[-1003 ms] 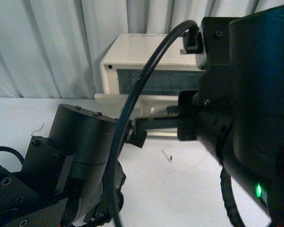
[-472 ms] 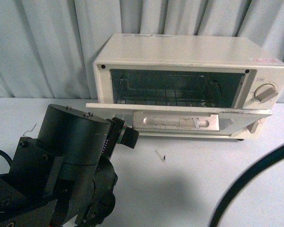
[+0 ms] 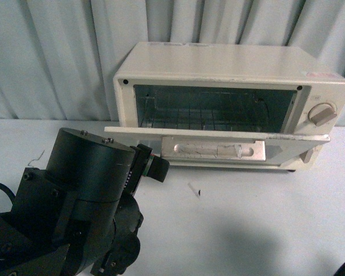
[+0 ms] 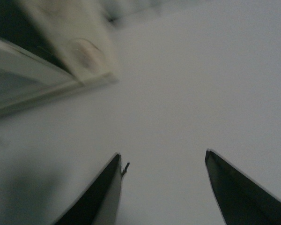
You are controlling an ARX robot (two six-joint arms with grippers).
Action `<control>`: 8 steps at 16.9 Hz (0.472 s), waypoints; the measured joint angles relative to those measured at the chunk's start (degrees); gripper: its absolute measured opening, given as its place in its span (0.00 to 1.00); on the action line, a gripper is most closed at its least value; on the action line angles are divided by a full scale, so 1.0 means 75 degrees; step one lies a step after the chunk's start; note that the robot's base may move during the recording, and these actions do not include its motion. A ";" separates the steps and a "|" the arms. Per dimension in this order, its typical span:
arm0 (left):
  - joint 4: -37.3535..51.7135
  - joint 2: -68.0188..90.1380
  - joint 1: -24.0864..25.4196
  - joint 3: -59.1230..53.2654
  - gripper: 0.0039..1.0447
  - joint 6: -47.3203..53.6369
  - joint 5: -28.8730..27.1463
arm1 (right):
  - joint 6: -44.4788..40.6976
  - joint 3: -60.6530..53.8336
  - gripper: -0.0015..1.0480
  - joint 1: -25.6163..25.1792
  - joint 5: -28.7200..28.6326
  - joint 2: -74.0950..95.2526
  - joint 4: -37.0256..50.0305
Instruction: Open oven
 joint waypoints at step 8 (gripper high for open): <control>0.0009 0.0000 0.0009 0.0000 0.94 0.0003 -0.0026 | -0.2104 -0.0003 0.02 0.0067 -0.1125 -0.5033 -0.1437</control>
